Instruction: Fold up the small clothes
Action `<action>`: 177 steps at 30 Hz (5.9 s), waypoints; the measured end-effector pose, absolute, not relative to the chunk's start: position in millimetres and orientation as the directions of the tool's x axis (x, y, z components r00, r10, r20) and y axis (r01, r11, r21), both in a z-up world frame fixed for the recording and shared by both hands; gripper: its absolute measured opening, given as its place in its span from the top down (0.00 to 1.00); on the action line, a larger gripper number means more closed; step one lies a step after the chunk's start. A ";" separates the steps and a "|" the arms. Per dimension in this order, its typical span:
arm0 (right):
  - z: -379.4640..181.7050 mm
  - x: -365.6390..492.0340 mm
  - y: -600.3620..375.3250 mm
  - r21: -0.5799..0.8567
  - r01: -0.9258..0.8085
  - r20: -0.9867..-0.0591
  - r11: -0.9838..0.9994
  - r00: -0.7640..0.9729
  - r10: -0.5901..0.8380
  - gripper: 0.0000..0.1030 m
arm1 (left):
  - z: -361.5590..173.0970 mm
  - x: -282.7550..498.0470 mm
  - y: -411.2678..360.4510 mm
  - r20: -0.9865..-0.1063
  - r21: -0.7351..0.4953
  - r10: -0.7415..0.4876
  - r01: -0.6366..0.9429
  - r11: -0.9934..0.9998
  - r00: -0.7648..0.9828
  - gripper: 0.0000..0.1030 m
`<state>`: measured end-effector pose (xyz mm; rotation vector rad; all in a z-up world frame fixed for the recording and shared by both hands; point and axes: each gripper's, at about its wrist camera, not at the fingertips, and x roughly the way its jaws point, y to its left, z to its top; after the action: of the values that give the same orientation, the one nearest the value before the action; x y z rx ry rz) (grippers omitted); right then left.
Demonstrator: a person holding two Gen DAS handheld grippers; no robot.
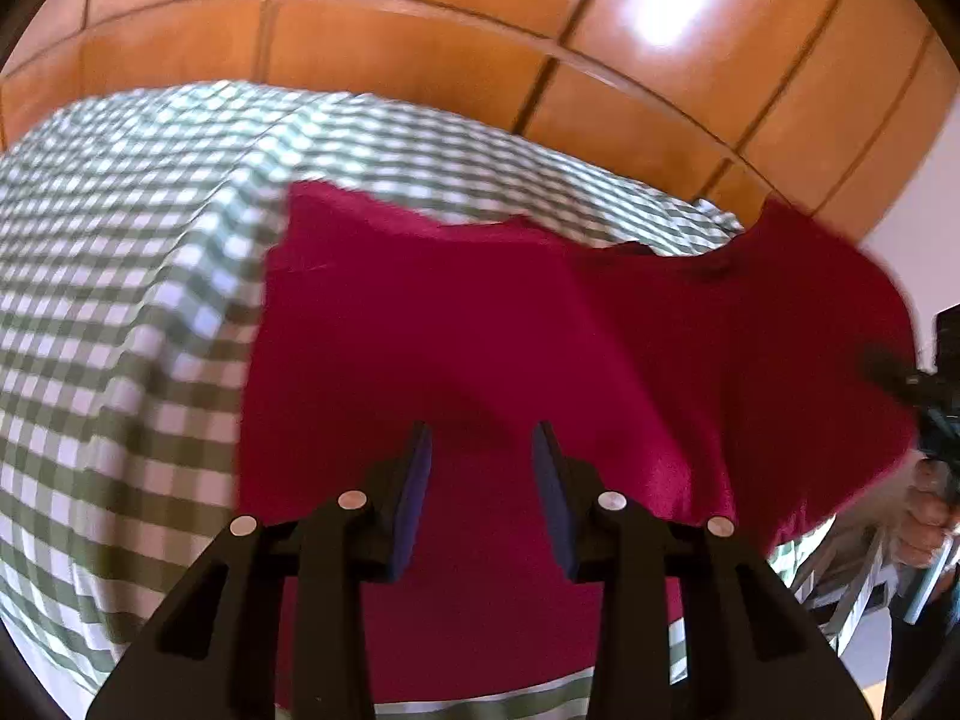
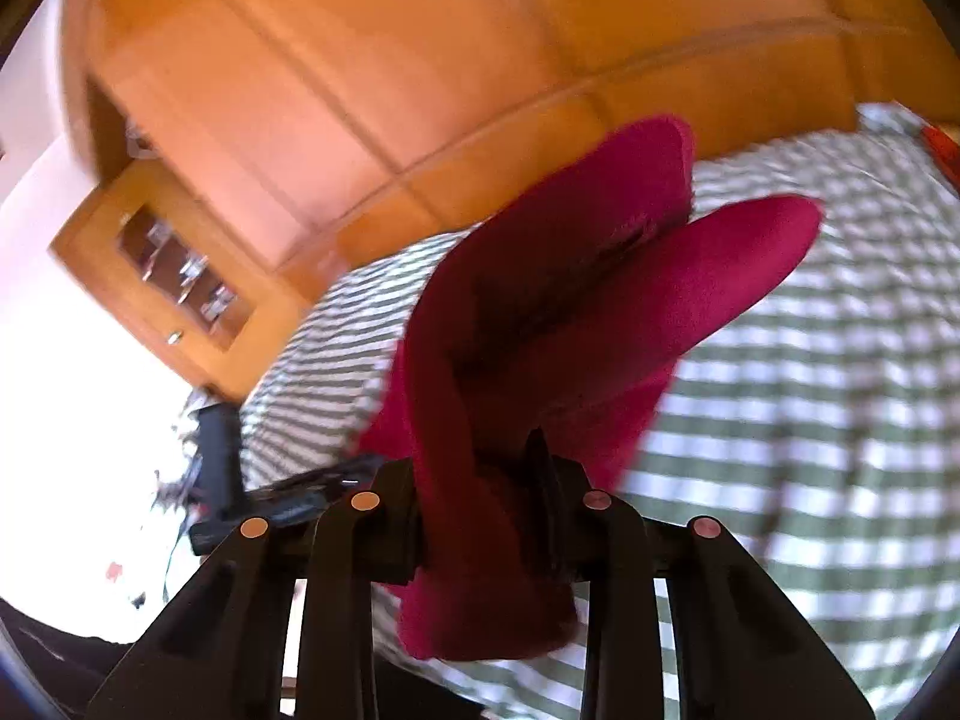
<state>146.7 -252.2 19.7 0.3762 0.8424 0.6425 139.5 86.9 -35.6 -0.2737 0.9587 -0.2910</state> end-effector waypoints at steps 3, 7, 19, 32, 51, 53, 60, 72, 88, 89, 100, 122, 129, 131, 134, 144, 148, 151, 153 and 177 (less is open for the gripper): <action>29.3 151.8 -195.4 0.516 -0.459 -0.577 0.723 0.437 0.689 0.73 | -38.1 140.4 110.1 -0.733 -0.438 -0.408 0.081 0.895 0.545 0.68; 19.6 156.0 -127.6 0.477 -0.535 -0.626 0.698 0.350 0.696 0.73 | -41.1 140.3 139.8 -0.707 -0.507 -0.428 0.019 0.861 0.563 0.68; -32.4 131.1 -48.9 0.468 -0.653 -0.700 0.595 0.137 0.701 0.37 | -44.8 129.8 200.6 -0.605 -0.700 -0.529 -0.082 0.709 0.595 0.44; -30.7 97.1 -163.8 0.489 -0.509 -0.660 0.709 0.315 0.682 0.39 | -24.3 145.5 178.9 -0.585 -0.736 -0.618 -0.021 0.677 0.525 0.33; -68.6 76.3 -113.9 0.332 -0.610 -0.742 0.719 0.303 0.599 0.43 | -34.2 114.8 148.3 -0.799 -0.321 -0.220 -0.087 0.943 0.560 0.56; -64.4 76.6 -116.1 0.339 -0.610 -0.738 0.716 0.300 0.604 0.39 | -24.5 114.1 139.7 -0.799 -0.202 -0.102 -0.106 0.974 0.592 0.36; -39.5 85.7 -148.8 0.406 -0.557 -0.690 0.724 0.332 0.643 0.32 | -6.4 113.7 121.5 -0.764 -0.053 0.004 -0.069 0.996 0.645 0.36; -18.8 152.0 -128.7 0.319 -0.512 -0.687 0.797 0.455 0.567 0.32 | -7.4 119.0 119.0 -0.750 0.006 0.042 -0.058 0.998 0.660 0.36; -43.7 197.3 -91.0 0.262 -0.513 -0.746 0.818 0.430 0.509 0.16 | -37.8 123.6 128.9 -0.766 -0.046 -0.007 -0.044 0.998 0.643 0.33; -41.2 197.3 -98.7 0.292 -0.498 -0.731 0.817 0.435 0.526 0.13 | -38.4 123.1 129.6 -0.764 -0.054 -0.014 -0.043 0.998 0.645 0.33; -71.9 215.8 -155.9 0.568 -0.338 -0.654 0.751 0.368 0.661 0.10 | -42.6 121.8 138.7 -0.750 -0.117 -0.060 -0.043 0.992 0.658 0.26; -81.2 200.5 -126.0 0.615 -0.446 -0.619 0.650 0.237 0.749 0.56 | -60.1 127.0 162.9 -0.683 -0.480 -0.405 0.045 0.876 0.608 0.62; -28.3 184.2 -184.7 0.573 -0.452 -0.546 0.684 0.412 0.729 0.59 | -38.2 151.5 100.5 -0.694 -0.399 -0.440 0.204 0.894 0.570 0.69; -16.4 186.1 -212.4 0.567 -0.427 -0.528 0.704 0.468 0.709 0.59 | -27.8 167.9 70.1 -0.690 -0.379 -0.461 0.263 0.887 0.559 0.69; -0.7 186.5 -269.0 0.559 -0.364 -0.498 0.745 0.570 0.653 0.59 | -11.9 201.4 10.6 -0.682 -0.343 -0.494 0.361 0.867 0.539 0.69; -57.0 215.8 -452.2 0.518 0.041 -0.653 0.854 0.664 0.364 0.54 | -34.8 289.2 -208.8 -0.815 -0.108 -0.402 0.572 0.813 0.417 0.71; -98.4 207.1 -482.9 0.574 0.128 -0.654 0.809 0.666 0.358 0.36 | -45.3 290.5 -244.4 -0.811 0.042 -0.315 0.586 0.809 0.493 0.61; -86.0 201.4 -476.1 0.512 0.152 -0.681 0.845 0.672 0.292 0.16 | -32.9 293.5 -234.8 -0.810 0.017 -0.317 0.561 0.828 0.493 0.54; -69.8 191.7 -471.4 0.454 0.164 -0.693 0.876 0.683 0.232 0.15 | -23.1 295.1 -233.3 -0.800 -0.004 -0.322 0.533 0.846 0.506 0.50; -49.8 121.9 -365.3 0.141 0.180 -0.713 0.974 0.700 -0.026 0.29 | -7.3 225.2 -185.3 -0.718 0.009 -0.269 0.394 0.919 0.642 0.34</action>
<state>121.9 -365.3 -49.8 0.2065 0.7882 -0.1155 225.2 -185.3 -7.3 0.1704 0.7884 -0.3799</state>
